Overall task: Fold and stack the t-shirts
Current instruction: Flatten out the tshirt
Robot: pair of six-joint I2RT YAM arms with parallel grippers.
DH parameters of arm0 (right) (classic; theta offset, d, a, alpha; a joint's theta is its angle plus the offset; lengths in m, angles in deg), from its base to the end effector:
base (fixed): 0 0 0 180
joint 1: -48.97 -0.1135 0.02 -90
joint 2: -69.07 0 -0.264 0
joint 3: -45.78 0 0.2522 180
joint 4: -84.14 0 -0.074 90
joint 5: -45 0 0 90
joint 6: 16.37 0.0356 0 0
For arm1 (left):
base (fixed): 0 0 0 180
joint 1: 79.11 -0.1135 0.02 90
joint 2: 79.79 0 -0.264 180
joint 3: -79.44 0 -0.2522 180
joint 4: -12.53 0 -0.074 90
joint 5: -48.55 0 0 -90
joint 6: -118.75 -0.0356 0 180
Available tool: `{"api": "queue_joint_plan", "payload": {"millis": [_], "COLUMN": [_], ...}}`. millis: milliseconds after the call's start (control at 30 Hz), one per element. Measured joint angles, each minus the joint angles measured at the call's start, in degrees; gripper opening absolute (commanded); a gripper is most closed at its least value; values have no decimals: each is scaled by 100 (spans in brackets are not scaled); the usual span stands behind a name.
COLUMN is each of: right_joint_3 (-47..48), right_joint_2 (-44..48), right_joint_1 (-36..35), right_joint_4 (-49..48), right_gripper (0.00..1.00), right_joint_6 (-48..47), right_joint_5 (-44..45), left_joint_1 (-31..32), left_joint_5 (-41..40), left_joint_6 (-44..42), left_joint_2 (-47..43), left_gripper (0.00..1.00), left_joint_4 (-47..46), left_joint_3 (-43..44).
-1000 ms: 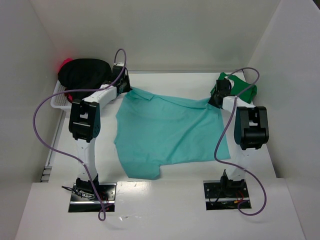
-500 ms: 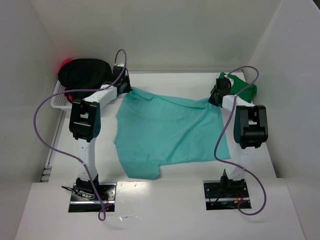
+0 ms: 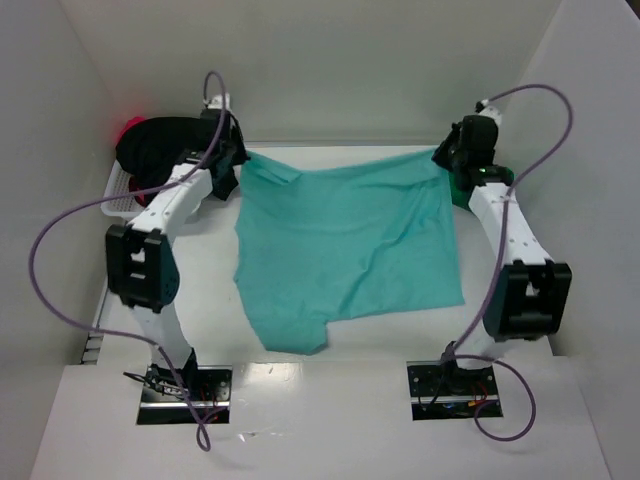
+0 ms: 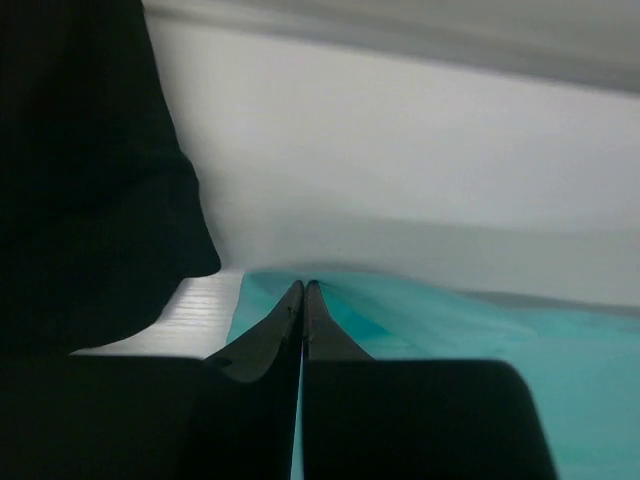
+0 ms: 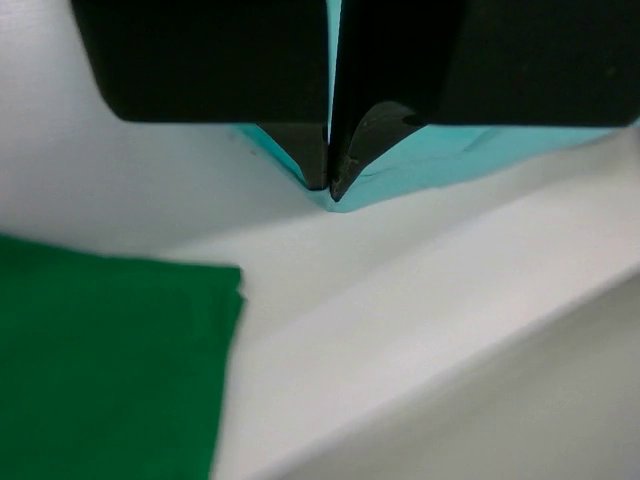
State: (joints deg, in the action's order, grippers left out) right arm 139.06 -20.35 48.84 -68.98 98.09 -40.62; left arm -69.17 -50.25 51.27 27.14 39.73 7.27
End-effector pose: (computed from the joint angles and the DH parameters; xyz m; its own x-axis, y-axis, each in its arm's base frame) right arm 0.3697 -0.0019 0.3516 -0.3278 0.4121 -0.8501 0.2238 0.9081 0.3539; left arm 0.4412 -0.0718 0.3216 -0.4167 -0.3112 -0.8541 -0.1344 0.9503 -0.2807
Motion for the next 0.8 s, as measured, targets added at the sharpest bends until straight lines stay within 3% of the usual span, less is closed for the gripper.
{"api": "queue_joint_plan", "payload": {"millis": [300, 367, 533, 700, 800], "right_joint_3": [339, 240, -117, -244, -62], "right_joint_2": [2497, 3362, 4426, 5483, 5666], "right_joint_1": [-2, -26, -58, -65, -65], "right_joint_4": [202, 348, 657, 1420, 1684], "right_gripper": [0, 0, 0, 0, 0], "right_joint_6": [131, 164, 196, 255, 316], "right_joint_5": [-428, -725, -1118, -1463, -1527], "left_joint_1": [-2, -2, -1, 0, 0], "left_joint_5": [-135, -133, -127, -133, -140], "left_joint_6": [-2, -2, -4, -10, -8], "left_joint_2": [-3281, -3960, -5359, -6485, -6641], "left_gripper": [0, 0, 0, 0, 0], "left_joint_4": [177, 386, 1019, 1632, 1705], "left_joint_3": [-186, -297, -428, -206, 49]}}
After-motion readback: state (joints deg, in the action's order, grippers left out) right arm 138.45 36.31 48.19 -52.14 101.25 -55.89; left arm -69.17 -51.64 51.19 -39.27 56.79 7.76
